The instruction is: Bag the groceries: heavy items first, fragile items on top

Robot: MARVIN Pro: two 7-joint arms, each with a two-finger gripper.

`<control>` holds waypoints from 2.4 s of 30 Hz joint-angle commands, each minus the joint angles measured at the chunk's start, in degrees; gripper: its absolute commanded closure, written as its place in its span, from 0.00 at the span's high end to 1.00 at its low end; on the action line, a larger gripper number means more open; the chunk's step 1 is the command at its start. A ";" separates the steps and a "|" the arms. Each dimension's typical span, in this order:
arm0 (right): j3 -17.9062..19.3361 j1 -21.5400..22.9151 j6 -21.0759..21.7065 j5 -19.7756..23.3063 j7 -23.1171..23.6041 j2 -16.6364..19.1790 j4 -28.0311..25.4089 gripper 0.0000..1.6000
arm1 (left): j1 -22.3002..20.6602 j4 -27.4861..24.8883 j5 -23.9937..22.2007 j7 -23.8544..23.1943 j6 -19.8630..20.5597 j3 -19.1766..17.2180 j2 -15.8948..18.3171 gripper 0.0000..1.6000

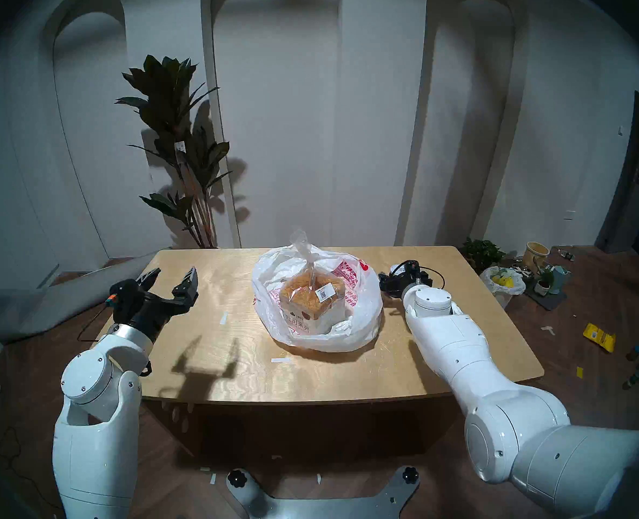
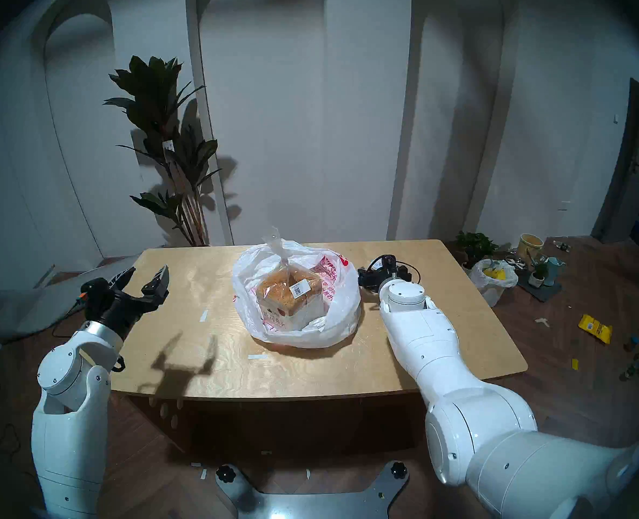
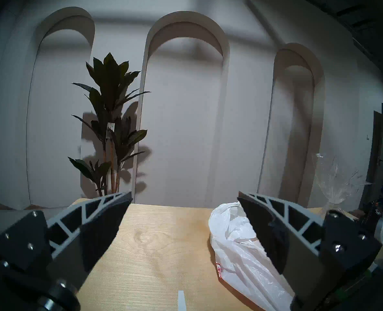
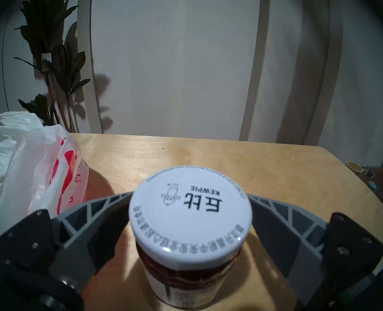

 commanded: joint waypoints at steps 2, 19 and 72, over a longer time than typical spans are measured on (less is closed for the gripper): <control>-0.10 6.89 -1.68 -0.05 -0.16 -1.11 4.75 0.00 | -0.54 -1.46 -0.18 -0.14 -0.02 -0.07 0.16 1.00; 1.81 14.04 -8.52 1.48 1.19 -1.06 12.99 0.00 | -0.43 -1.83 -0.29 -0.11 0.31 -0.16 0.12 1.00; -5.83 -6.54 -16.28 0.36 19.70 -1.94 -18.43 0.00 | -0.28 -2.61 -0.51 0.01 1.70 -0.39 0.03 1.00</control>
